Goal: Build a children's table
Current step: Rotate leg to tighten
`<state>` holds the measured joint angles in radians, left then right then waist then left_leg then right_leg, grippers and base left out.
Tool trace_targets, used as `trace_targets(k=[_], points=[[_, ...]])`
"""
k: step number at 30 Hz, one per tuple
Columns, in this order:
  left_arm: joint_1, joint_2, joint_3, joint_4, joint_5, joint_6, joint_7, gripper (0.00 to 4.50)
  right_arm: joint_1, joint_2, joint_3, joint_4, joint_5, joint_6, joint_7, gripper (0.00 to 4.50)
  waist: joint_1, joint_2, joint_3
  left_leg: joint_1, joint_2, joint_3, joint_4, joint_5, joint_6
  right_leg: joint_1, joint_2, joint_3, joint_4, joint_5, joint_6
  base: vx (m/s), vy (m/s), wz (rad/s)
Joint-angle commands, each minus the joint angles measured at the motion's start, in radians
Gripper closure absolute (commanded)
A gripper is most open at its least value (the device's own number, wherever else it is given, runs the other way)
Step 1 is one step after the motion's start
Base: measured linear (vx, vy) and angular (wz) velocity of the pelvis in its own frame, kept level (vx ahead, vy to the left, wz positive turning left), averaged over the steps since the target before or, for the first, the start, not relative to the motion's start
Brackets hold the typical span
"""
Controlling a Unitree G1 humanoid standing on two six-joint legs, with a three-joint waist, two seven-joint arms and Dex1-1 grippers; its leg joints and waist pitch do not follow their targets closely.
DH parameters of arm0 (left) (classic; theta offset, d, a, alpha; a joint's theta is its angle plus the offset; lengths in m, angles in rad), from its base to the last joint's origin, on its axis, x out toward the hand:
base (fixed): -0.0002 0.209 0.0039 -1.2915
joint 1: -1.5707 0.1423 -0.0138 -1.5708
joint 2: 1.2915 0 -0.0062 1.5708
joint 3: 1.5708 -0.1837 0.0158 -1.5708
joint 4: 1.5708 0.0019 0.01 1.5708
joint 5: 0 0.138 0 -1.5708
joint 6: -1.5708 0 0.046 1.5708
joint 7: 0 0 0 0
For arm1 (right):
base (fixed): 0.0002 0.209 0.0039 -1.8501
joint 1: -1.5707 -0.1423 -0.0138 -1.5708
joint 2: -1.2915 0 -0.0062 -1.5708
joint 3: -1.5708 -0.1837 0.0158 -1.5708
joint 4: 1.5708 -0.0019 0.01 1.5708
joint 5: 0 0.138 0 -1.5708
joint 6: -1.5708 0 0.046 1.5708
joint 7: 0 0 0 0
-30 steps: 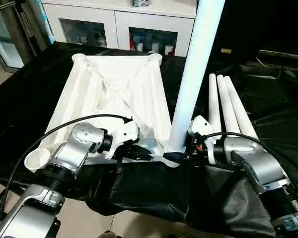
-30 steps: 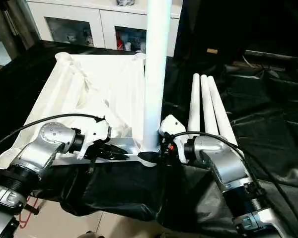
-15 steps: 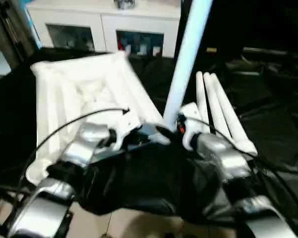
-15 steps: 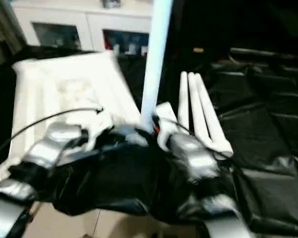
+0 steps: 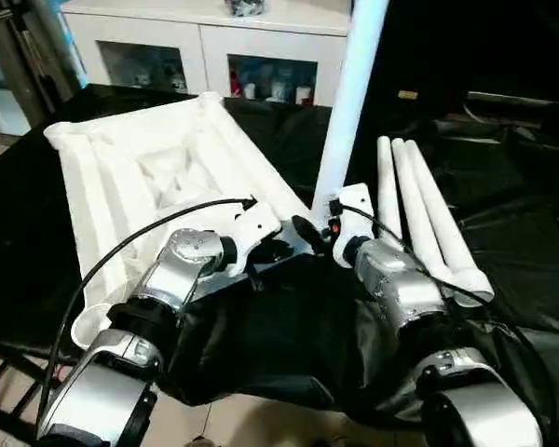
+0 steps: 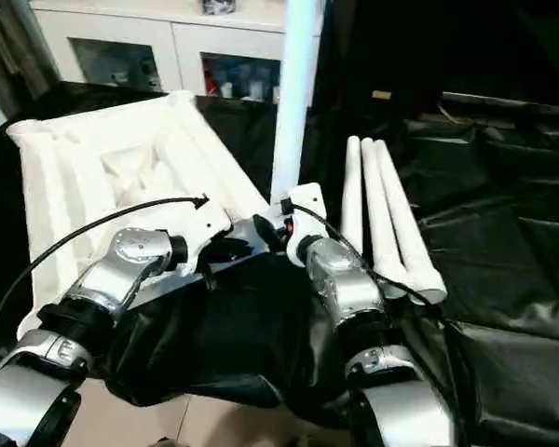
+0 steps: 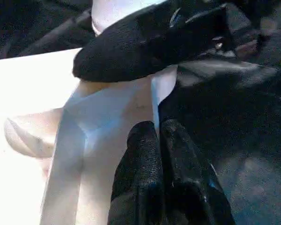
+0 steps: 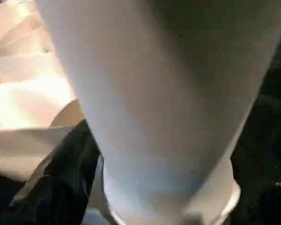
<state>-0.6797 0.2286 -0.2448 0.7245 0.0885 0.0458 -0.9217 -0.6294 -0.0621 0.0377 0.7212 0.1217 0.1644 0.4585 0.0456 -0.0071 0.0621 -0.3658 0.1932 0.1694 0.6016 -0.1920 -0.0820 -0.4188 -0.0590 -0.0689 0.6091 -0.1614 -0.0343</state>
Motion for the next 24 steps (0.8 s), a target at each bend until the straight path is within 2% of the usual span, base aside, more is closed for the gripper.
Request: trace_targets(k=[1,4,5,6,7,8,9,10,12,15,16,24], points=[[-0.003,-0.027,-0.034,-0.078,-0.056,-0.070,-0.091,4.50,0.024,-0.021,0.076,-0.081,0.009,0.014,0.150,0.83,0.004,0.005,-0.079,0.005,0.033,-0.003,-0.064,-0.129,0.069,0.073,-0.077,0.053,-0.066,-0.145,-0.217,0.000,0.000,0.00],[0.010,-0.006,-0.040,-0.092,-0.068,-0.076,-0.144,4.50,0.073,-0.110,0.123,-0.175,0.007,0.024,0.280,0.83,0.013,0.005,-0.078,0.005,0.034,-0.003,-0.065,-0.124,0.082,0.074,-0.076,0.052,-0.064,-0.115,-0.226,0.000,0.000,0.00],[0.012,-0.003,-0.039,-0.095,-0.071,-0.074,-0.153,4.50,0.081,-0.123,0.129,-0.187,0.007,0.025,0.299,0.83,0.017,0.005,-0.077,0.007,0.034,-0.002,-0.064,-0.137,0.082,0.072,-0.076,0.051,-0.066,-0.137,-0.226,0.000,0.000,0.00],[0.020,0.012,-0.042,-0.103,-0.082,-0.085,-0.193,4.50,0.111,-0.175,0.147,-0.242,0.020,0.036,0.376,0.83,0.018,0.003,-0.075,0.005,0.032,-0.002,-0.066,-0.151,0.077,0.074,-0.077,0.051,-0.071,-0.173,-0.219,0.000,0.000,0.00],[0.020,0.012,-0.042,-0.103,-0.082,-0.085,-0.193,4.50,0.111,-0.175,0.147,-0.242,0.020,0.036,0.376,0.83,0.021,0.002,-0.075,0.006,0.032,-0.001,-0.065,-0.153,0.075,0.074,-0.077,0.051,-0.072,-0.186,-0.212,0.000,0.000,0.00],[0.024,0.025,-0.044,-0.107,-0.086,-0.092,-0.224,4.50,0.136,-0.217,0.160,-0.287,0.030,0.047,0.441,0.83,0.021,0.009,-0.073,0.009,0.035,-0.002,-0.066,-0.166,0.073,0.070,-0.077,0.051,-0.074,-0.207,-0.209,0.000,0.000,0.00],[0.030,0.038,-0.043,-0.113,-0.094,-0.098,-0.261,4.50,0.163,-0.260,0.171,-0.335,0.039,0.059,0.502,0.83,0.022,0.005,-0.073,0.008,0.033,-0.002,-0.066,-0.169,0.072,0.073,-0.075,0.050,-0.078,-0.219,-0.201,0.000,0.000,0.00],[0.030,0.039,-0.043,-0.113,-0.094,-0.097,-0.263,4.50,0.164,-0.262,0.172,-0.337,0.039,0.060,0.505,0.83,0.025,0.004,-0.073,0.007,0.033,-0.001,-0.065,-0.168,0.075,0.075,-0.074,0.051,-0.077,-0.220,-0.195,0.000,0.000,0.00],[0.041,0.069,-0.044,-0.134,-0.113,-0.090,-0.336,4.50,0.206,-0.333,0.190,-0.413,0.055,0.080,0.596,0.83,0.029,0.005,-0.072,0.006,0.034,-0.001,-0.066,-0.173,0.079,0.072,-0.075,0.050,-0.079,-0.252,-0.186,0.000,0.000,0.00],[0.048,0.090,-0.047,-0.148,-0.128,-0.071,-0.387,4.50,0.225,-0.361,0.197,-0.453,0.070,0.101,0.637,0.83,0.031,0.004,-0.072,0.006,0.034,-0.002,-0.066,-0.187,0.069,0.069,-0.076,0.049,-0.086,-0.321,-0.164,0.000,0.000,0.00],[0.050,0.098,-0.048,-0.148,-0.128,-0.064,-0.399,4.50,0.230,-0.366,0.200,-0.463,0.069,0.104,0.642,0.83,0.032,0.007,-0.070,0.008,0.035,-0.003,-0.068,-0.191,0.066,0.064,-0.075,0.049,-0.088,-0.332,-0.161,0.000,0.000,0.00],[0.052,0.127,-0.047,-0.144,-0.128,-0.073,-0.444,4.50,0.236,-0.358,0.215,-0.495,0.071,0.137,0.648,1.38,0.033,0.007,-0.072,0.008,0.035,-0.005,-0.069,-0.185,0.051,0.064,-0.075,0.048,-0.085,-0.314,-0.166,0.000,0.000,0.00]])
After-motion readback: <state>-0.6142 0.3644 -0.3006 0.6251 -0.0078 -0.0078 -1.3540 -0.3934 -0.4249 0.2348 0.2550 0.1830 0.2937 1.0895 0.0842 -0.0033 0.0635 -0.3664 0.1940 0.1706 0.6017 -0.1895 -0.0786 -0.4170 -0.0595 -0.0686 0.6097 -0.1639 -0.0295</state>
